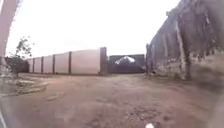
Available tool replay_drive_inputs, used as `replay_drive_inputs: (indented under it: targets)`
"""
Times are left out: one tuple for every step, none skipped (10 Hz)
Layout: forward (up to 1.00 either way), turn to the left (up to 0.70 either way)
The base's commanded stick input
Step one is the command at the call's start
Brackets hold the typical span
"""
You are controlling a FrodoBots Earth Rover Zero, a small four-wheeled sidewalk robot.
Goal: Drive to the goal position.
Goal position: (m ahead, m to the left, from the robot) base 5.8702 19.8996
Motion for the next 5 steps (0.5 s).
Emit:
replay_drive_inputs:
  targets:
    - [0.7, 0.0]
    - [0.7, 0.0]
    - [0.7, 0.0]
    - [0.7, 0.0]
    - [0.7, 0.0]
